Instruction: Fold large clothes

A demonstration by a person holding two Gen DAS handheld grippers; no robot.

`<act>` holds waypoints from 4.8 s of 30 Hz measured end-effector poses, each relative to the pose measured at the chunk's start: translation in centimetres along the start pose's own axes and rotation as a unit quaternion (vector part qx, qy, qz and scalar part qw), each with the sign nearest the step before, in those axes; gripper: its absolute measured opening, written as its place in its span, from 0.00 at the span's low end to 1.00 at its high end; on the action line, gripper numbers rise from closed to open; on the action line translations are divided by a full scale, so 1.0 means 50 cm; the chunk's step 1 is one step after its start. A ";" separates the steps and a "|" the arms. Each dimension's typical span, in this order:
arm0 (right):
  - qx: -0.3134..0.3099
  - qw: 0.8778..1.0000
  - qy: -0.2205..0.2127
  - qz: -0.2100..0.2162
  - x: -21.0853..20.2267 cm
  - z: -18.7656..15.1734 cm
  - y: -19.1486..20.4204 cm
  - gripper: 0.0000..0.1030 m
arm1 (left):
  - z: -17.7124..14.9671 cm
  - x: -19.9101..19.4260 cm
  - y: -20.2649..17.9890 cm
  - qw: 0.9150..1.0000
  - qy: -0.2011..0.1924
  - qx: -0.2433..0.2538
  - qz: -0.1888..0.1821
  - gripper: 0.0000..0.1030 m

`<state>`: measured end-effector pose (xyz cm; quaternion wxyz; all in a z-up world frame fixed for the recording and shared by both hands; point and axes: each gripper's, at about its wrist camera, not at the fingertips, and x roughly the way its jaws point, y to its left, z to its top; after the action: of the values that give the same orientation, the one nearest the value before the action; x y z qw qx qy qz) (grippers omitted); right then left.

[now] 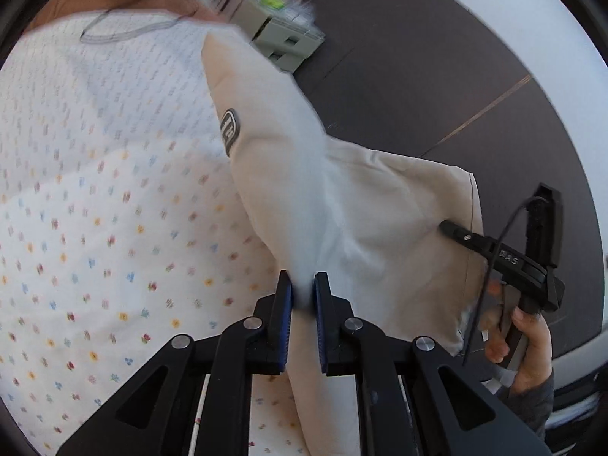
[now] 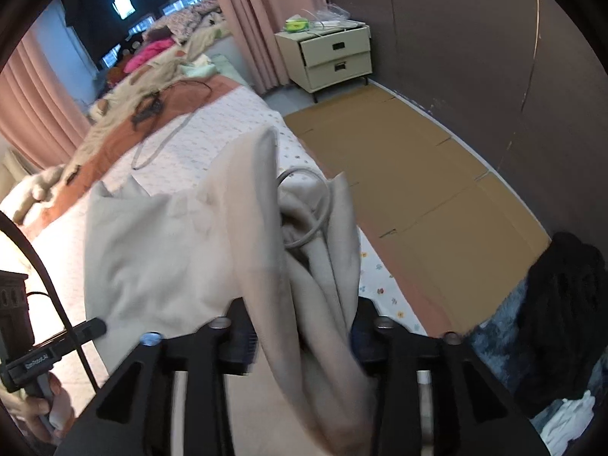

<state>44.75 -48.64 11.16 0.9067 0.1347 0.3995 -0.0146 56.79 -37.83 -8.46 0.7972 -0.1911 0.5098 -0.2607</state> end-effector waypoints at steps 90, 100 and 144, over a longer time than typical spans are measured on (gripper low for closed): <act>0.106 0.980 -0.171 0.001 -0.619 -0.663 0.076 1.00 | -0.547 -0.705 -0.219 0.960 -0.153 0.231 0.036 0.80; 0.039 0.980 -0.194 0.020 -0.678 -0.733 0.138 1.00 | -0.645 -0.816 -0.206 0.947 -0.207 0.241 0.055 0.81; -0.064 0.963 -0.260 0.021 -0.668 -1.048 0.348 1.00 | -1.042 -1.042 -0.055 0.894 -0.363 0.210 0.156 1.00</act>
<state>-13.38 -21.19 5.74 0.9861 0.0766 0.1472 -0.0042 -9.29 -10.21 9.04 0.9788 -0.0186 0.1417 -0.1468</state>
